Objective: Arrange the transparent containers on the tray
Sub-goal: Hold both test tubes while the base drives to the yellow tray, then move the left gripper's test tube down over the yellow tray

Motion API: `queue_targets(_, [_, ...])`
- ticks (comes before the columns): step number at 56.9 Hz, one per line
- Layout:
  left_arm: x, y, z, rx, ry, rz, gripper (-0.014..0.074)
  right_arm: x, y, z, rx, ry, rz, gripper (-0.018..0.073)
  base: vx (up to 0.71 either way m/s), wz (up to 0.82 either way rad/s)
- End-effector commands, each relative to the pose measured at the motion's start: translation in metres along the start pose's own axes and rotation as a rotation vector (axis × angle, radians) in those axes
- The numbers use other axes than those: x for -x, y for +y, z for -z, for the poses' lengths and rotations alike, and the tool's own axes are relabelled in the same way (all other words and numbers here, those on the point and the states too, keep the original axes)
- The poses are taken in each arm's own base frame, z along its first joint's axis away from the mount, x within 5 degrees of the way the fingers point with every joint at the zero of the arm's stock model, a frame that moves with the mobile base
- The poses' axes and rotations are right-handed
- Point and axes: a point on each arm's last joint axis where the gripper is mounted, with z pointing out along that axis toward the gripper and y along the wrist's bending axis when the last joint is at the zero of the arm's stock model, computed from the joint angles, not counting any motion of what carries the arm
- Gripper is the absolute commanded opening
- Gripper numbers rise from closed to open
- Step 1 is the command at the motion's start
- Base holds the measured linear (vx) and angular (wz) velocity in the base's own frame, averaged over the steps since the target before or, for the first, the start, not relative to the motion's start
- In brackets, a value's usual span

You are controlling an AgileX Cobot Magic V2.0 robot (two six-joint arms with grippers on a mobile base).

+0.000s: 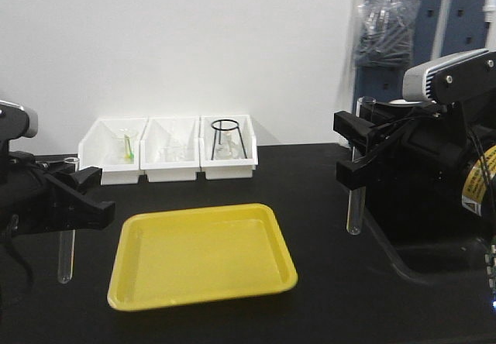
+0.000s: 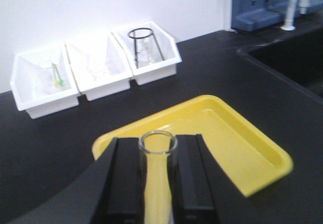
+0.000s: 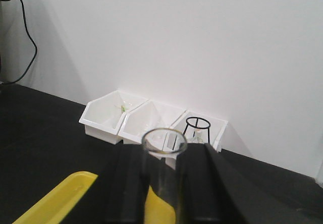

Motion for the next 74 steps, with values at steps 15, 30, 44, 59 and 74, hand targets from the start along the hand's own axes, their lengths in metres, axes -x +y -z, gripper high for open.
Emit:
queue_targets(15, [0.0182, -0.004, 0.0097, -0.047, -0.096, 0.003, -0.0008, 0.0204, 0.002, 0.0068, 0.024, -0.08, 0.008, -0.0011, 0.37, 0.18])
queue_targets(30, [0.0182, -0.004, 0.0097, -0.047, -0.096, 0.003, -0.0008, 0.0204, 0.002, 0.0068, 0.024, -0.08, 0.008, -0.0011, 0.31, 0.1])
queue_targets(44, [0.0182, -0.004, 0.0097, -0.047, -0.096, 0.003, -0.0008, 0.0204, 0.002, 0.0068, 0.024, -0.08, 0.008, -0.0011, 0.16, 0.01])
queue_targets(59, [0.0182, -0.004, 0.0097, -0.047, -0.096, 0.003, -0.0008, 0.0204, 0.002, 0.0068, 0.024, -0.08, 0.008, -0.0011, 0.03, -0.01])
queue_targets(74, [0.0182, -0.004, 0.0097, -0.047, -0.096, 0.003, -0.0008, 0.0203, 0.0019, 0.0067, 0.023, -0.08, 0.009, -0.0011, 0.0, 0.0])
